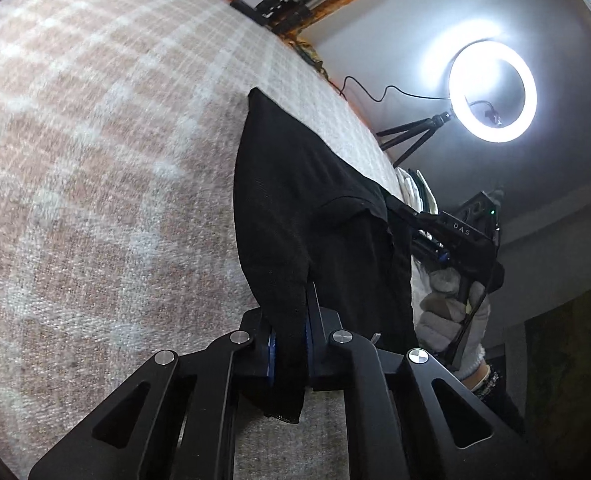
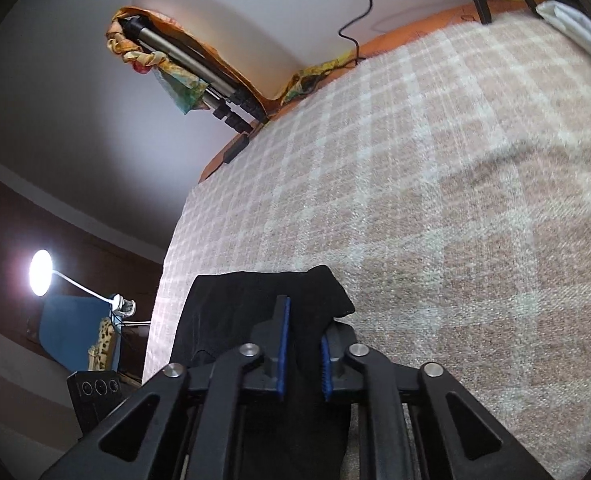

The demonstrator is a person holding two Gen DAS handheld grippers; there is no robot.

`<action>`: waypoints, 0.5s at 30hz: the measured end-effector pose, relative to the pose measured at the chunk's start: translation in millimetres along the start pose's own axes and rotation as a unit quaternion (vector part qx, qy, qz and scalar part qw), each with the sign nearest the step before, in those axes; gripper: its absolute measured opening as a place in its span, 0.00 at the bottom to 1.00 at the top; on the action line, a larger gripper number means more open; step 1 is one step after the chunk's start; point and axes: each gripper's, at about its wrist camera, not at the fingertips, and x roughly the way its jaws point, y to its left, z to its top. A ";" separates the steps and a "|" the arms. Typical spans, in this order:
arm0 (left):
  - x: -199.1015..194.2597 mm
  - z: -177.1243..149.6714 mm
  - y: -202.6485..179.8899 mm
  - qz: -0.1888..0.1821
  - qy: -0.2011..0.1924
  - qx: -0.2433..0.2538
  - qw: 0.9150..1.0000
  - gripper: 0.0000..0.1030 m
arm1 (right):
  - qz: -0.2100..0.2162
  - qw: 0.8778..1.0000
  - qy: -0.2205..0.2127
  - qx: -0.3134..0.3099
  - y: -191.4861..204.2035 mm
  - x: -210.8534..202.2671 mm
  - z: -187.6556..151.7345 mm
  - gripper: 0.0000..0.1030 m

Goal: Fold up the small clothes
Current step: 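Grasp the folded shirt with both grippers and lift it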

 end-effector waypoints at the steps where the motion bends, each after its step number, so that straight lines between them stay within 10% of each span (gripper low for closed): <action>1: 2.2 1.2 -1.6 0.001 -0.002 0.003 1.000 0.07 | -0.004 1.000 -0.003 -0.006 3.1 -3.2 0.7 0.07; 15: 13.8 3.8 -54.9 0.000 -0.024 0.059 0.998 0.07 | -0.041 0.995 -0.025 -0.084 50.7 -34.8 3.8 0.02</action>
